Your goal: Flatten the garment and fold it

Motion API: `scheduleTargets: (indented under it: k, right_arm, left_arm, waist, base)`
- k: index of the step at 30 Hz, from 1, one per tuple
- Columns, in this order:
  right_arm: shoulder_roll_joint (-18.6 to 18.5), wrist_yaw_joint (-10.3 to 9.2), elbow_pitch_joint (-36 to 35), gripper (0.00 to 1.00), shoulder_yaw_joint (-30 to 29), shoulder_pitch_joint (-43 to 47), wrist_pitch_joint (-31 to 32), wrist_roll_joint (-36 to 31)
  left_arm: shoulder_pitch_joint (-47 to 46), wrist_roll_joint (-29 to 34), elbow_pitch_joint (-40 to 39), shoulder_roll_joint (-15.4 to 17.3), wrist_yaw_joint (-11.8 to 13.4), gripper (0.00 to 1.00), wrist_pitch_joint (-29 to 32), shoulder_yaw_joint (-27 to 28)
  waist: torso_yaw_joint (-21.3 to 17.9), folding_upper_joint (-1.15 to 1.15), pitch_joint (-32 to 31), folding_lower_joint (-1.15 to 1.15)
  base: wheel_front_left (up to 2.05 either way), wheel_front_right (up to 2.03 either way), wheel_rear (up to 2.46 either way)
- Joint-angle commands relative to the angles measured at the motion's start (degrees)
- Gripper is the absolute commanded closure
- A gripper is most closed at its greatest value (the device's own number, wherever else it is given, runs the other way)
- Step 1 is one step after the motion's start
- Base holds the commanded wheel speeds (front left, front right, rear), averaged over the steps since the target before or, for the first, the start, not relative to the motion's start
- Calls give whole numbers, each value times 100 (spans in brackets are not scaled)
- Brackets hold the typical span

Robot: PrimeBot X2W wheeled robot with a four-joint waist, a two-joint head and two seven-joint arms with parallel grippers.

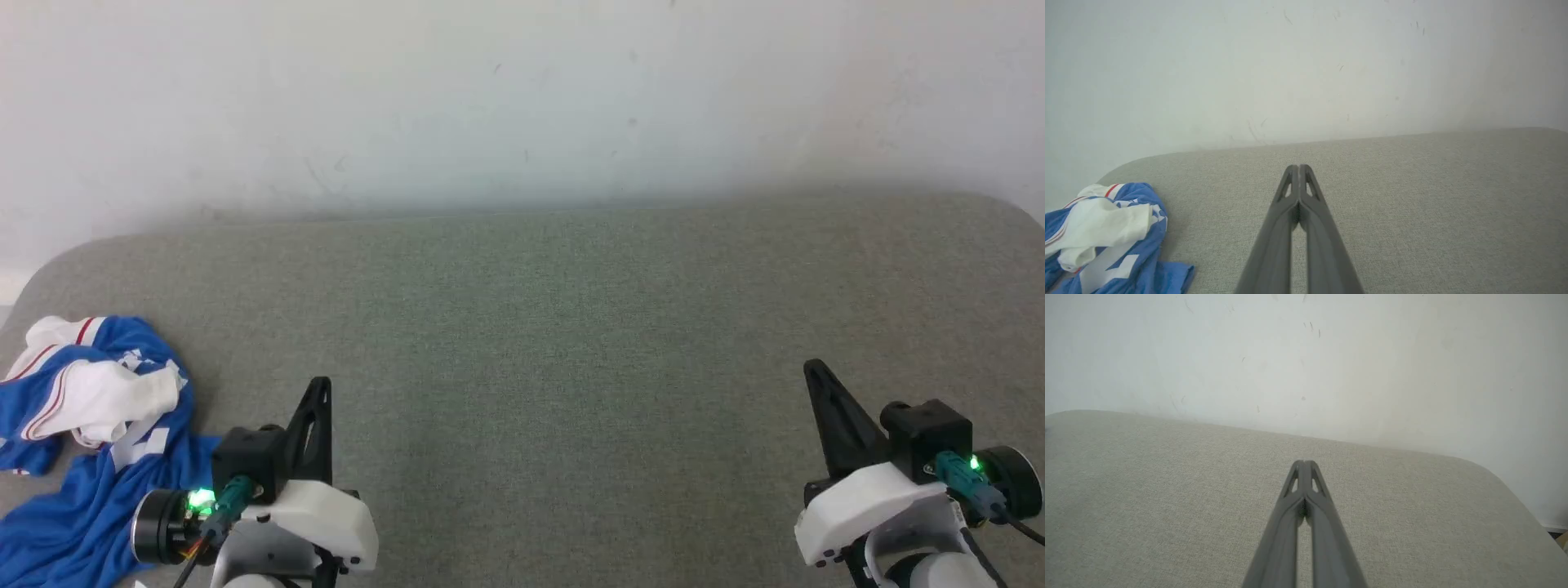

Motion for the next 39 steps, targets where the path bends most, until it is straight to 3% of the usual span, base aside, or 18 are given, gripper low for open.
scheduleTargets:
  k: [1,21,22,39]
  right_arm:
    - [18,-12,-23,100,-1,-84,3,-43]
    - [0,0,0,100,-1,0,-1,2]
    - [-1,0,3,0,-3,3,-3,5]
    - [-1,-1,72,0,-161,17,-166,127]
  left_arm:
    - [-69,38,15,-14,37,100,2,20]
    - [0,-1,0,0,0,100,-1,1]
    - [3,-3,-1,1,-1,0,-3,0]
    - [57,-97,26,0,-59,0,-167,72]
  waist:
    - [0,0,0,0]
    - [0,0,0,0]
    - [0,0,0,0]
    - [35,0,18,0]
  base:
    - [0,0,0]
    - [0,0,0]
    - [0,0,0]
    - [0,0,0]
